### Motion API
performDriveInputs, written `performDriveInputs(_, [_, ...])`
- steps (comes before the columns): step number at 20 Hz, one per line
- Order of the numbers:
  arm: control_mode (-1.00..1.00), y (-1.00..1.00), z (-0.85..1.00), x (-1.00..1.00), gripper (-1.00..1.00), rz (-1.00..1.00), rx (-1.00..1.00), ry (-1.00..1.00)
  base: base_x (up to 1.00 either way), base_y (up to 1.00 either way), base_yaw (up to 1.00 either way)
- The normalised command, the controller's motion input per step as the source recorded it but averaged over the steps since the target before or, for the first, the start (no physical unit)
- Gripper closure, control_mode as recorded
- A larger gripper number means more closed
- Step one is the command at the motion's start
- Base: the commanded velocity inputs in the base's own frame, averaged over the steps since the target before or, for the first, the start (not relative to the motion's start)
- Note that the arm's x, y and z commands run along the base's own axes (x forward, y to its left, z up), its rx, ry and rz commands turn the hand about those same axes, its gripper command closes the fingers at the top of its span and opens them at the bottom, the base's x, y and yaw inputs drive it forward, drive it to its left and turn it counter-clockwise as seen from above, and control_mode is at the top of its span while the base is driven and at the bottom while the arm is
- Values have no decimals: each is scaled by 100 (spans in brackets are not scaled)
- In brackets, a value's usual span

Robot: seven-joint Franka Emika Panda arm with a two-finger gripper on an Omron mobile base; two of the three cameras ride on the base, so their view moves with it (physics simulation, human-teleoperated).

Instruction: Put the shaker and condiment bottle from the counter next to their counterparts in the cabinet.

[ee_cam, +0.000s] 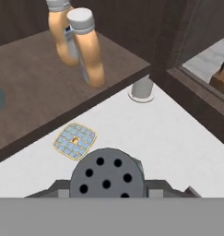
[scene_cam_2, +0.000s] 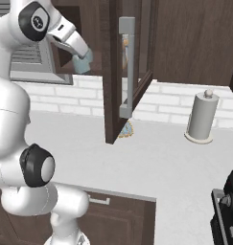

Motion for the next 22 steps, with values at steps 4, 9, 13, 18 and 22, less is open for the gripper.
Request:
performDriveInputs(4, [-100, 2, 0, 24, 100, 18, 2, -7, 0, 0, 0])
performDriveInputs(9, [-100, 4, 0, 53, 100, 21, 0, 0, 0, 0, 0])
performDriveInputs(13, [-100, 0, 0, 67, 100, 25, 0, 0, 0, 0, 0])
performDriveInputs(18, [-100, 23, -5, 21, 100, 22, -11, 0, 0, 0, 0])
performDriveInputs(22, [-100, 16, 0, 20, 100, 14, -13, -1, 0, 0, 0])
